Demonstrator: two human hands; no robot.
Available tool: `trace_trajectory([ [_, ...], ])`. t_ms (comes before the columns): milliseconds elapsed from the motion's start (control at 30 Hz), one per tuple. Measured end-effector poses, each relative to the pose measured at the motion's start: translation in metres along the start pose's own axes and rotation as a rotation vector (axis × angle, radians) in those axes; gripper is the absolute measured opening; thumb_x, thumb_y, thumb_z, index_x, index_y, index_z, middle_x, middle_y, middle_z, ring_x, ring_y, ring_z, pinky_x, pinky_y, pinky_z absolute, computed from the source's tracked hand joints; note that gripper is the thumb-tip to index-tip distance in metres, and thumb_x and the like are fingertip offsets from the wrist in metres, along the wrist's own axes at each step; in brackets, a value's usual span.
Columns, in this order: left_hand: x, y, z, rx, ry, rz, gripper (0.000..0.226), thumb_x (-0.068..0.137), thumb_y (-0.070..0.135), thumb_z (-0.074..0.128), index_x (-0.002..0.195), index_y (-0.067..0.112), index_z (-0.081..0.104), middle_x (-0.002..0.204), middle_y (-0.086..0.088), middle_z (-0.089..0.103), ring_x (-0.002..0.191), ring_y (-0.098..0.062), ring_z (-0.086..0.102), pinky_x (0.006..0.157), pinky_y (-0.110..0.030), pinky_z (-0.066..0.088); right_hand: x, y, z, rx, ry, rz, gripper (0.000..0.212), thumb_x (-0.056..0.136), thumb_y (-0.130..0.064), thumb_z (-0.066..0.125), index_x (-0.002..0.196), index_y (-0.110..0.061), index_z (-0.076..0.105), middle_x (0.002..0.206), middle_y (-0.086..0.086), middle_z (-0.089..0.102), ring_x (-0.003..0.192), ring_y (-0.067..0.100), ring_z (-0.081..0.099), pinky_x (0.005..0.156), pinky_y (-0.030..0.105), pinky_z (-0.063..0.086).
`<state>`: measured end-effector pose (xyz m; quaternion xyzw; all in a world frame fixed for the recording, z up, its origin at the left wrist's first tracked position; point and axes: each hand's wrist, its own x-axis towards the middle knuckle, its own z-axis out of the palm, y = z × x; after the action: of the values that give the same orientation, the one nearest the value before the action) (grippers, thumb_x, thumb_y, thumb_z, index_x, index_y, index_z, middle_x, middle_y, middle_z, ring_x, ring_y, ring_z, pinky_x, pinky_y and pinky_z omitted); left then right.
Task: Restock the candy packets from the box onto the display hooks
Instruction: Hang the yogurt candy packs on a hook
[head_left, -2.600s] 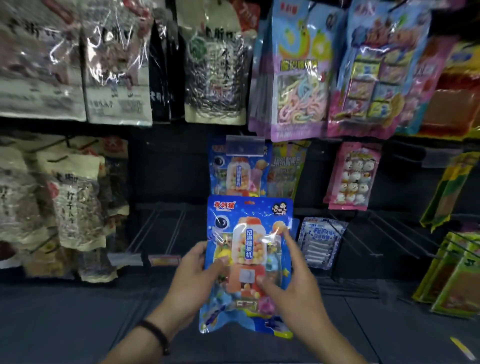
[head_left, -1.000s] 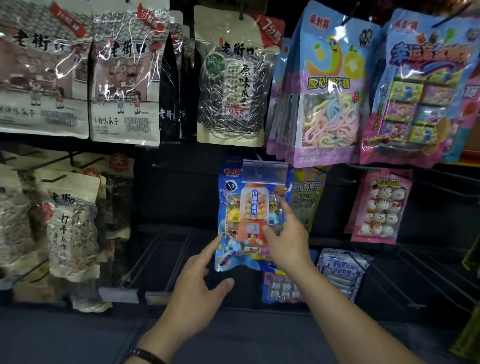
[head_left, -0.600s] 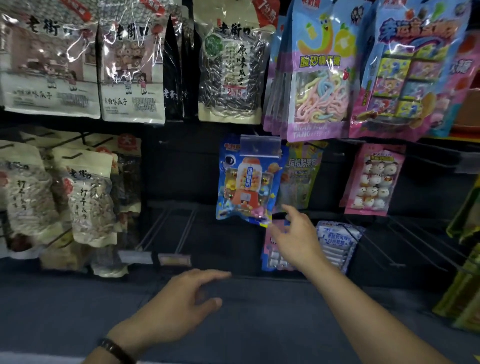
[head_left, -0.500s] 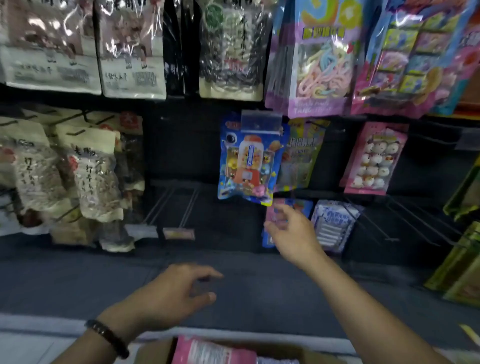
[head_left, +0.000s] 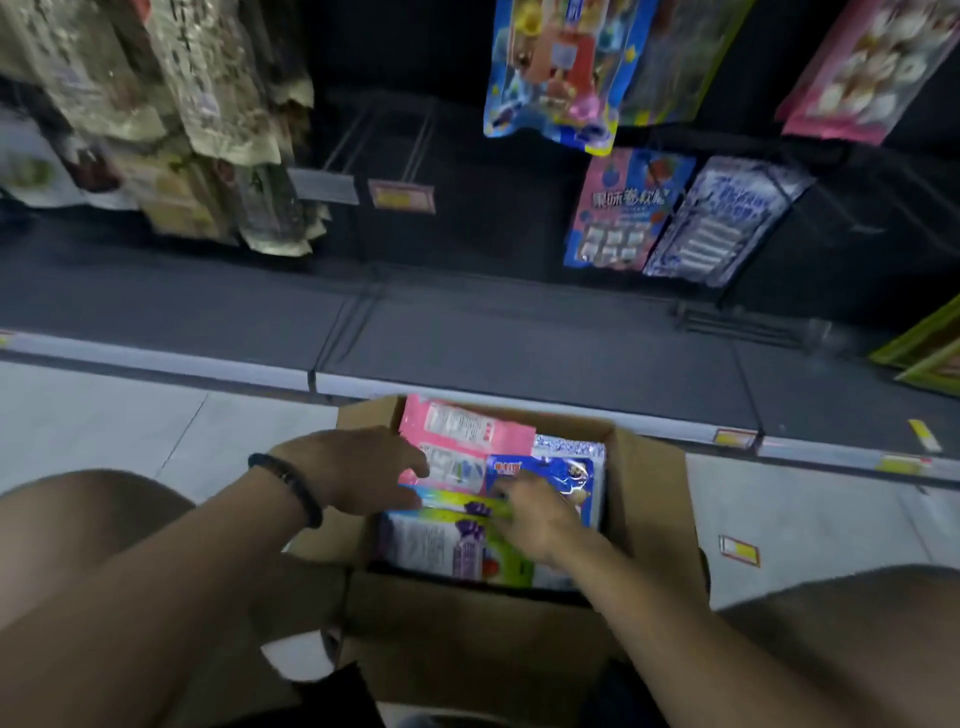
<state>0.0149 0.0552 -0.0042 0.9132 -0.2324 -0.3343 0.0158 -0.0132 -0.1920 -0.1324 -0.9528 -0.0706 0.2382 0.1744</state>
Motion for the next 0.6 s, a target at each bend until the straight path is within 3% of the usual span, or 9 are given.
trace_trajectory([
  [100,0.000,0.013,0.005,-0.018,-0.070,0.033,0.053,0.102,0.054,0.056,0.150,0.032,0.049,0.151,0.005,0.055,0.131,-0.016,0.054,0.105,-0.032,0.045,-0.003,0.004,0.031,-0.155,-0.099,-0.005,0.064,0.097,-0.029,0.069,0.156,-0.025,0.044,0.151,0.010,0.049,0.140,0.034,0.045,0.114,0.048,0.046],
  [267,0.005,0.012,0.005,-0.013,-0.101,0.009,0.058,0.103,0.055,0.053,0.154,0.029,0.045,0.154,0.003,0.053,0.133,-0.018,0.053,0.101,-0.030,0.043,-0.002,0.016,0.046,-0.274,-0.177,0.036,0.072,0.098,-0.022,0.068,0.161,-0.019,0.032,0.163,0.011,0.039,0.152,0.036,0.032,0.123,0.053,0.032],
  [333,0.006,0.009,0.004,-0.002,-0.102,-0.006,0.058,0.103,0.055,0.053,0.154,0.028,0.046,0.151,0.003,0.055,0.127,-0.018,0.056,0.094,-0.027,0.042,0.000,0.020,0.046,-0.237,-0.170,0.088,0.064,0.096,-0.018,0.069,0.154,-0.019,0.041,0.154,0.012,0.050,0.144,0.035,0.045,0.118,0.050,0.040],
  [433,0.008,0.003,0.007,0.002,-0.125,-0.009,0.056,0.101,0.058,0.053,0.148,0.027,0.052,0.140,0.004,0.062,0.113,-0.013,0.059,0.091,-0.027,0.048,0.003,0.023,0.049,-0.133,-0.188,0.140,0.036,0.097,-0.024,0.069,0.132,-0.022,0.063,0.132,0.007,0.065,0.120,0.027,0.064,0.100,0.040,0.054],
  [533,0.011,-0.001,0.009,-0.008,-0.145,-0.018,0.058,0.100,0.061,0.054,0.147,0.029,0.051,0.141,0.005,0.062,0.112,-0.012,0.058,0.093,-0.029,0.051,0.005,0.023,0.054,-0.002,-0.202,0.128,0.008,0.099,-0.026,0.069,0.107,-0.027,0.072,0.109,0.000,0.068,0.103,0.021,0.067,0.091,0.036,0.057],
  [600,0.010,-0.002,0.006,-0.015,-0.128,-0.018,0.062,0.100,0.060,0.055,0.152,0.029,0.045,0.148,0.003,0.058,0.120,-0.015,0.059,0.096,-0.031,0.050,0.008,0.024,0.044,0.153,-0.180,0.126,0.007,0.102,-0.027,0.067,0.101,-0.029,0.074,0.106,-0.004,0.068,0.096,0.014,0.067,0.083,0.030,0.056],
])
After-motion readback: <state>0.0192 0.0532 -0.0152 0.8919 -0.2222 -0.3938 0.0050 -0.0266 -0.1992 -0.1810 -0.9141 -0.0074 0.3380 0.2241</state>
